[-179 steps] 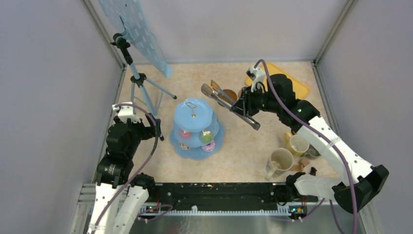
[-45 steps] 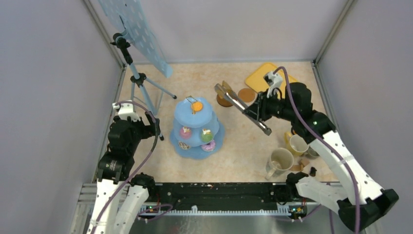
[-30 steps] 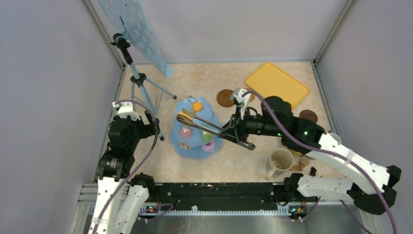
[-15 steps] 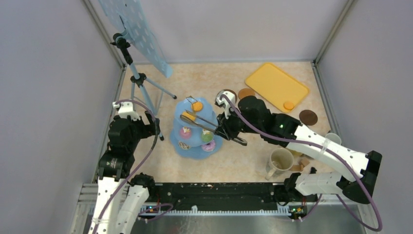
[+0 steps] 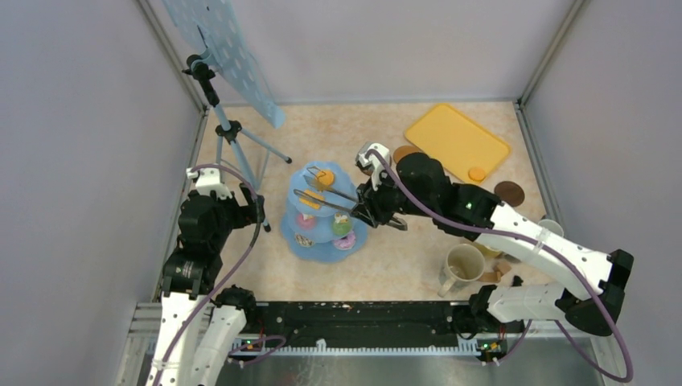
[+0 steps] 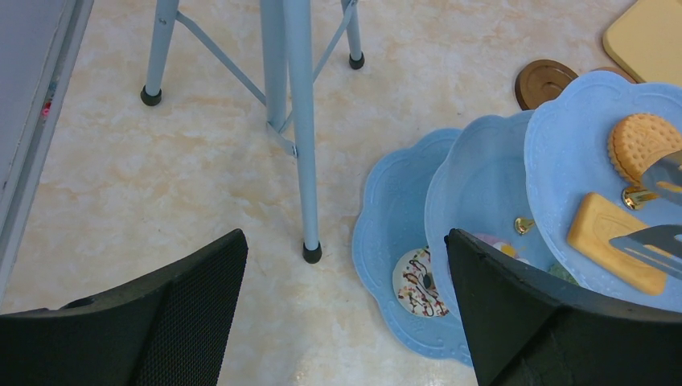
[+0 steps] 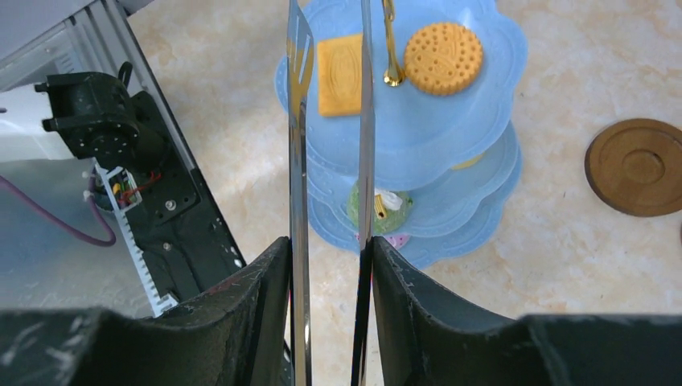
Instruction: Serve the afternoon tea
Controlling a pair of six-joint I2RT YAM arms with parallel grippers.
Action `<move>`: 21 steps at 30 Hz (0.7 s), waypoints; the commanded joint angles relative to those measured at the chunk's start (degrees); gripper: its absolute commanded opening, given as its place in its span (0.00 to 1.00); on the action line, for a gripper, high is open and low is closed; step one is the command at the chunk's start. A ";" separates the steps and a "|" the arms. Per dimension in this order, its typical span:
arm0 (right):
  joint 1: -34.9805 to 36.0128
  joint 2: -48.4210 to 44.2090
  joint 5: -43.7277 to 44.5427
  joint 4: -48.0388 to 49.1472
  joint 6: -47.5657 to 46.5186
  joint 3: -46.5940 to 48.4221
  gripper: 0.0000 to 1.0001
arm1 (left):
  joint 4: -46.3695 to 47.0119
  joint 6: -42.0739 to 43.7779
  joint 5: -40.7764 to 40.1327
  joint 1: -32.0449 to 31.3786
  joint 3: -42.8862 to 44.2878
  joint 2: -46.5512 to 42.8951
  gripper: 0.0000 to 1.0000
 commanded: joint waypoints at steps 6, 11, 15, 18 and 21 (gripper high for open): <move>0.72 -3.47 -0.81 2.50 -0.31 6.57 0.41 | 1.19 0.45 0.70 0.31 1.97 -0.41 0.99; 0.71 -8.45 2.98 3.41 0.04 8.25 0.41 | 1.23 0.44 0.77 0.31 1.97 -0.38 0.99; 0.76 -12.86 10.43 3.84 -2.04 8.27 0.40 | 1.35 0.53 1.03 0.31 1.88 -0.34 0.99; 0.66 -15.78 16.19 4.40 -4.02 7.98 0.39 | 1.52 0.71 1.33 0.31 1.82 -0.30 0.99; -0.09 -16.40 27.76 3.60 -5.50 8.11 0.39 | 1.70 0.88 1.60 0.29 1.69 -0.44 0.99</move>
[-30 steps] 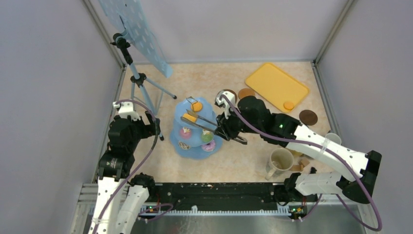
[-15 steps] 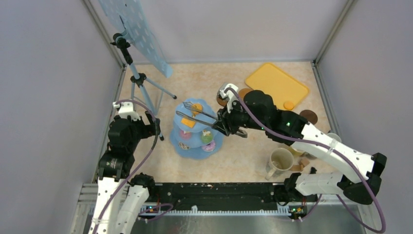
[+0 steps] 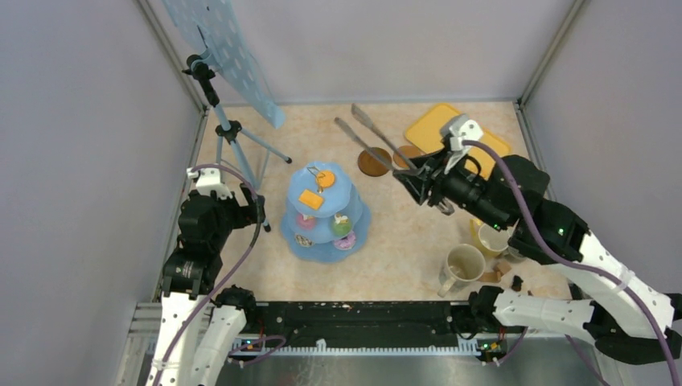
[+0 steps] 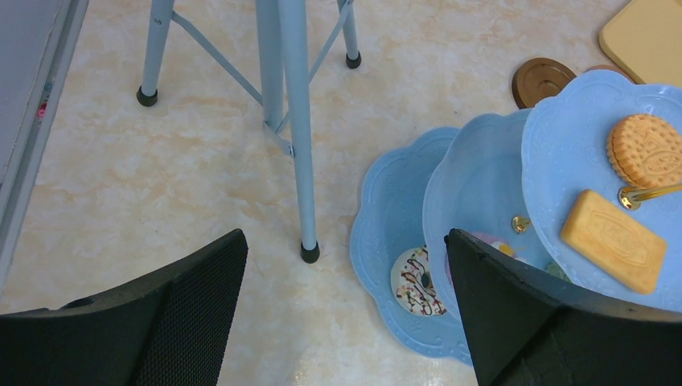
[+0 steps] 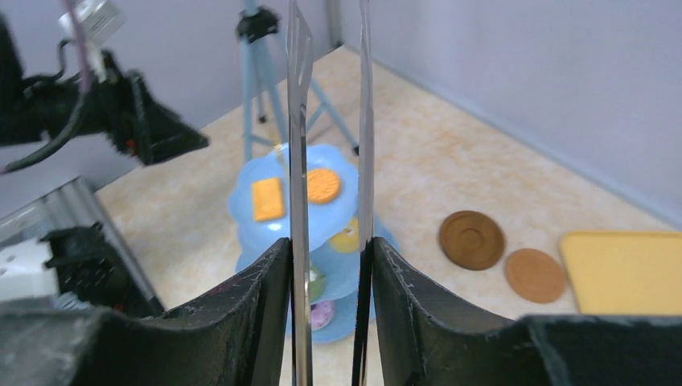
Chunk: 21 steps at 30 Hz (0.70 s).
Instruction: Serve the afternoon tea
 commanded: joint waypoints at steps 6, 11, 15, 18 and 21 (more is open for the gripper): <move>-28.01 1.86 6.98 -0.16 1.15 -3.28 0.37 | 2.39 1.19 1.34 -0.48 1.13 -0.97 0.99; -47.99 8.16 0.56 -0.43 8.52 -10.72 0.35 | 2.78 1.24 0.44 -2.21 0.81 -1.22 0.99; -55.43 15.56 -2.67 -1.43 12.03 -13.35 0.36 | 2.94 1.12 -0.32 -4.17 0.59 -1.33 0.99; -59.47 19.78 -4.90 -0.78 13.76 -14.11 0.38 | 3.12 1.11 -0.73 -5.93 0.33 -1.31 0.99; -59.74 22.91 -3.42 -2.57 14.61 -12.49 0.40 | 3.21 1.11 -1.32 -7.60 0.27 -1.17 0.99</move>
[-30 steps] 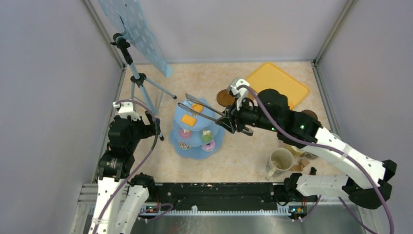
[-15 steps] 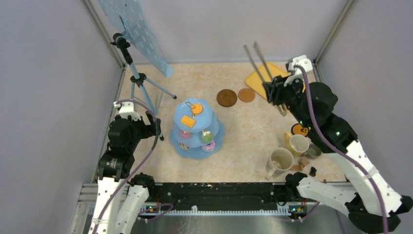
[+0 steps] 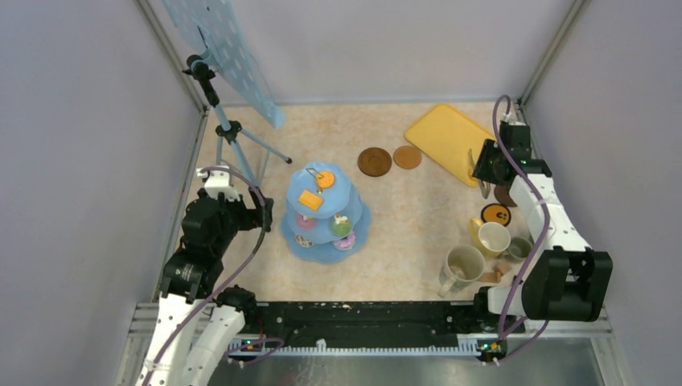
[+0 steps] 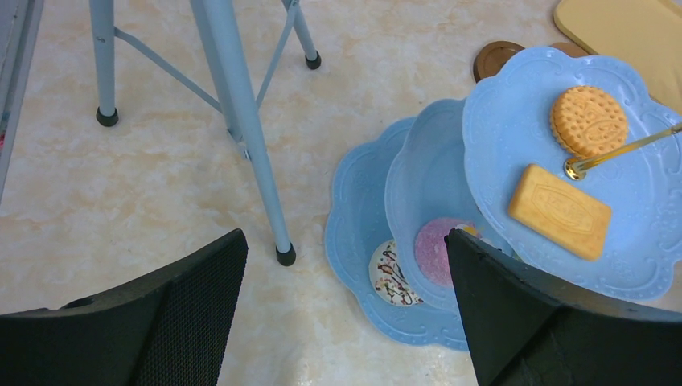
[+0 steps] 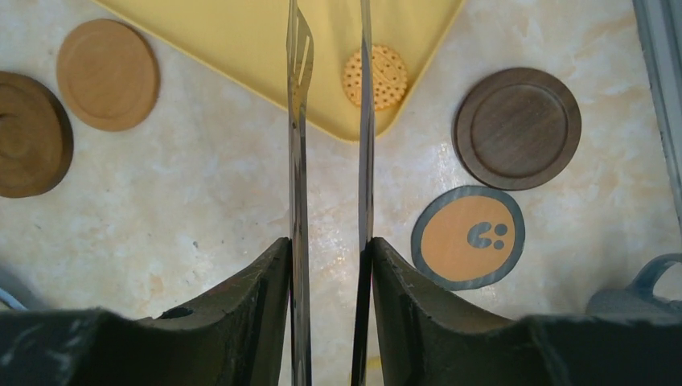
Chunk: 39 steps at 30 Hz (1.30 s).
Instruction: Serve the afternoon tea
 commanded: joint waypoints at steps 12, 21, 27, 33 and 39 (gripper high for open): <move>-2.29 4.21 0.83 -1.99 4.30 4.05 0.46 | 2.73 -0.03 -3.08 -6.37 0.07 -0.30 0.99; -4.91 6.13 -1.10 0.15 2.60 3.77 0.48 | 2.64 -0.12 -3.66 -6.82 0.08 -0.59 0.99; -4.94 7.22 -1.85 1.12 2.51 2.61 0.48 | 2.64 -0.23 -4.02 -6.84 0.09 -0.49 0.99; -4.94 7.25 -1.34 0.86 2.23 1.66 0.48 | 2.64 -0.21 -3.93 -6.87 0.08 -0.19 0.99; -4.94 6.57 -0.89 -0.26 1.76 1.25 0.48 | 2.73 -0.21 -3.85 -6.80 0.09 -0.02 0.99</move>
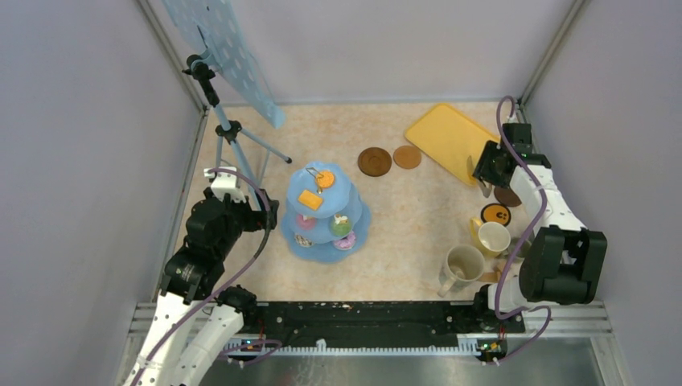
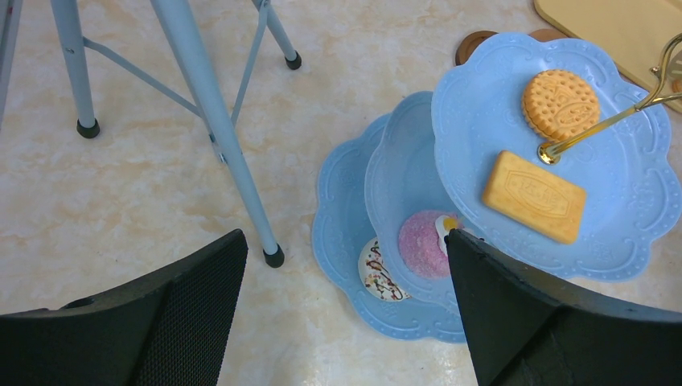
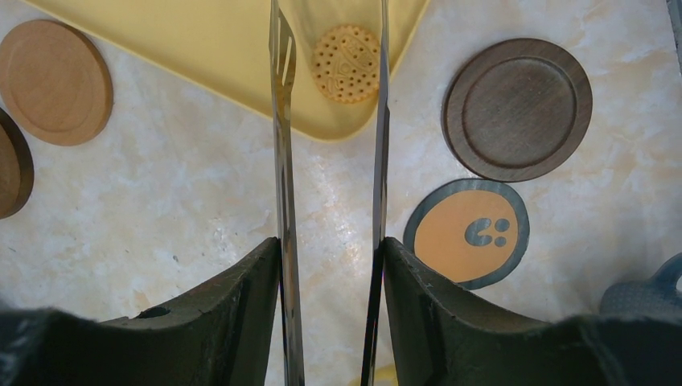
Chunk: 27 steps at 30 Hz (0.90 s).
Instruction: Serve the afternoon tea
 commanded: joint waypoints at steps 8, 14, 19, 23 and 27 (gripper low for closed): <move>-0.38 -1.50 -0.03 1.49 -1.03 -2.60 0.47 | 2.39 -0.16 -0.44 -0.16 0.14 -0.03 0.99; -0.37 -2.40 -1.40 1.13 -0.75 -3.07 0.45 | 2.39 -0.17 -0.52 -0.16 0.19 0.03 0.99; -0.37 -3.37 -2.67 -0.21 -0.69 -3.25 0.45 | 2.40 -0.09 -0.41 -0.17 0.20 0.07 0.99; -0.37 -4.10 -3.27 -0.53 -0.71 -4.28 0.46 | 2.40 -0.08 -0.35 -0.17 0.14 0.07 0.99; -0.37 -4.21 -3.33 -0.91 -0.51 -4.61 0.47 | 2.38 -0.08 -0.35 -0.07 0.20 0.12 0.99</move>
